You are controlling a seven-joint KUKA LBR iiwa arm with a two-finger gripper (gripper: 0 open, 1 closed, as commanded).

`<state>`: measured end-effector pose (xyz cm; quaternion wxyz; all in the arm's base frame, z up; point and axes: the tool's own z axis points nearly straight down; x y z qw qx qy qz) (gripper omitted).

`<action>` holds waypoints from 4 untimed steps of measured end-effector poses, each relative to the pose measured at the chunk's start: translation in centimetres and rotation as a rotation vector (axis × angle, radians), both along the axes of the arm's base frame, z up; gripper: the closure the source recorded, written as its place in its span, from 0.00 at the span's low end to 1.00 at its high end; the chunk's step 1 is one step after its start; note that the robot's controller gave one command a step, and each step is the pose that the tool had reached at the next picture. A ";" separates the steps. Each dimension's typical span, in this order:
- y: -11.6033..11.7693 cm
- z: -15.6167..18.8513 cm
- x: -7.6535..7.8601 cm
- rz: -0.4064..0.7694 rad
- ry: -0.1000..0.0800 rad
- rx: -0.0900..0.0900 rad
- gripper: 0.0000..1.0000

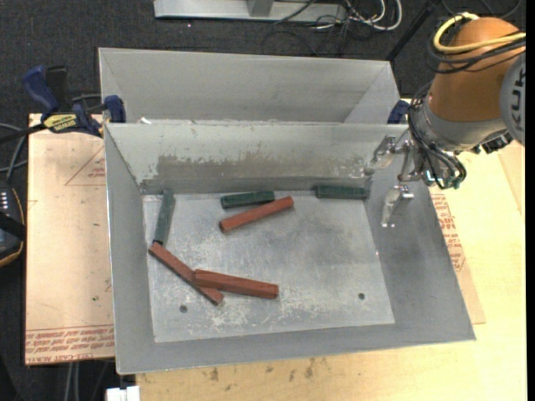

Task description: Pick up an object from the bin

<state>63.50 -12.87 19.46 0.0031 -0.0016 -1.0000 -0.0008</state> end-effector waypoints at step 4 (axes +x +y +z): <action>6.9 -12.0 2.1 0.048 -0.015 -0.002 0.00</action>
Offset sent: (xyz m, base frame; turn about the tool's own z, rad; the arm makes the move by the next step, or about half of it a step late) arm 0.0176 0.0681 -0.1246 -0.0467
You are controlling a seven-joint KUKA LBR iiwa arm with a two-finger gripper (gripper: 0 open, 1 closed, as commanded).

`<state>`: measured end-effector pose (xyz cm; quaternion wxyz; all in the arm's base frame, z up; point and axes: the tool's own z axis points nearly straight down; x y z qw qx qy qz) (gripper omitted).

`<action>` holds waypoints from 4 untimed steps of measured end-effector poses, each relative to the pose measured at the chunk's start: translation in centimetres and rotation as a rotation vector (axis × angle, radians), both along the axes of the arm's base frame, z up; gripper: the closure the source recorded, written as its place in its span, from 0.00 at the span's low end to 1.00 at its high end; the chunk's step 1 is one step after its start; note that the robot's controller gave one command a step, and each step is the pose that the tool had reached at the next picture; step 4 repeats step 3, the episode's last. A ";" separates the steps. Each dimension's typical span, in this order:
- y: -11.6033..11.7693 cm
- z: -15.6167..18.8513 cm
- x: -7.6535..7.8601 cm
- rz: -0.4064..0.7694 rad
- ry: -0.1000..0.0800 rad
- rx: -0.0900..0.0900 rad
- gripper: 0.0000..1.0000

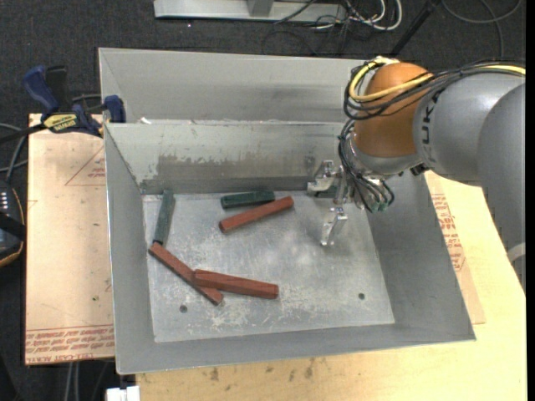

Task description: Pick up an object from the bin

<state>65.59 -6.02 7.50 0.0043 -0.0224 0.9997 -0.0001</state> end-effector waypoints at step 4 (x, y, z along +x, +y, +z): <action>10.5 20.4 -0.4 0.024 0.007 0.001 1.00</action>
Offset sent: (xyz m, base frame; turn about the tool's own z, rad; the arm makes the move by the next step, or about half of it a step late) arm 0.0000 0.0000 0.0000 0.0000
